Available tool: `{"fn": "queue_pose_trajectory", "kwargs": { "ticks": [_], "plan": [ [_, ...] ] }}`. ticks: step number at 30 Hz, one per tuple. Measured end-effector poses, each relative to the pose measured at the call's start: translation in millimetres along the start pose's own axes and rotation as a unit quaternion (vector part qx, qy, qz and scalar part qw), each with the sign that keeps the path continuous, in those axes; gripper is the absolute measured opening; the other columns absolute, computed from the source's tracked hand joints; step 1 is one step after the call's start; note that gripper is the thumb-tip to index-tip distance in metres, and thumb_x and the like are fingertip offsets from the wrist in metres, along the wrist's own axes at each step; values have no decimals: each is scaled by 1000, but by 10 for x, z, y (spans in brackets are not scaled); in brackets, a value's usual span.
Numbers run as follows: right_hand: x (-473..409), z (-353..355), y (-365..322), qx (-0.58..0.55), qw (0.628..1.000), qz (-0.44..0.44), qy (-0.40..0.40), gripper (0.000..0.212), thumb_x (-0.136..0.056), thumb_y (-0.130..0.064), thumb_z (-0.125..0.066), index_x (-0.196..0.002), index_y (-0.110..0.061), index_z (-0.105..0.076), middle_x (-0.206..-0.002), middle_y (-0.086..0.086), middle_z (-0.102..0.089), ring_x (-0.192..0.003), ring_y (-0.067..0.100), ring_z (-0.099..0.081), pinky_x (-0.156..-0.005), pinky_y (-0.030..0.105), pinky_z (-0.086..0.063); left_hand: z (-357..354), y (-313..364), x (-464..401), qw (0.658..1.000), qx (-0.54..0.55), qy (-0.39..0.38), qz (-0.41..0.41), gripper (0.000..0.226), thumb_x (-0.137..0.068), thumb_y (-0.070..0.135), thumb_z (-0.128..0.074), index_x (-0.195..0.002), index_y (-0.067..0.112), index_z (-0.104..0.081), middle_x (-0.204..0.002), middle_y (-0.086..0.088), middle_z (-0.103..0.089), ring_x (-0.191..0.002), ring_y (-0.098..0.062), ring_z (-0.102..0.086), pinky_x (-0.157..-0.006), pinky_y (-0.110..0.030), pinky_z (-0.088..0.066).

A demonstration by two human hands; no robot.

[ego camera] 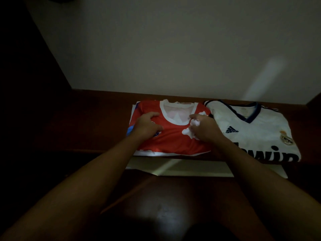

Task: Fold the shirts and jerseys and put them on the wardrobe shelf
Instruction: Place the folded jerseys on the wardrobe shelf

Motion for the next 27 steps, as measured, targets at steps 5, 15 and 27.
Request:
{"fn": "queue_pose_trajectory", "kwargs": {
  "ticks": [5,15,27],
  "plan": [
    [14,-36,-80,12,997,40,69,40,-97,-15,-59,-137,-11,-61,-125,16,-66,-104,27,-65,-80,25,-45,-37,5,57,965,-262,26,18,83,-84,54,-69,-154,23,-35,-161,-11,-25,-147,-37,-21,-117,-54,-23],
    [104,-48,-211,221,957,117,146,43,-99,-33,-58,-137,-14,-62,-112,18,-72,-97,36,-67,-79,42,-55,-112,-22,31,984,-170,46,-7,81,-82,27,-81,-150,14,-39,-157,-16,-30,-142,-33,-34,-114,-44,-35],
    [127,-125,-250,178,961,158,142,42,-95,-16,-54,-135,-8,-63,-100,22,-71,-83,39,-67,-68,39,-54,-50,-99,32,975,-191,108,24,66,-85,39,-73,-142,18,-46,-153,-17,-26,-139,-37,-29,-114,-47,-29]
  ]
}}
Point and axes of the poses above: each hand's wrist, its own x-axis away from the middle knuckle, its own z-axis out of the back of the hand, y = z × x, the point moved 3 cm from there along -x, towards the middle knuckle
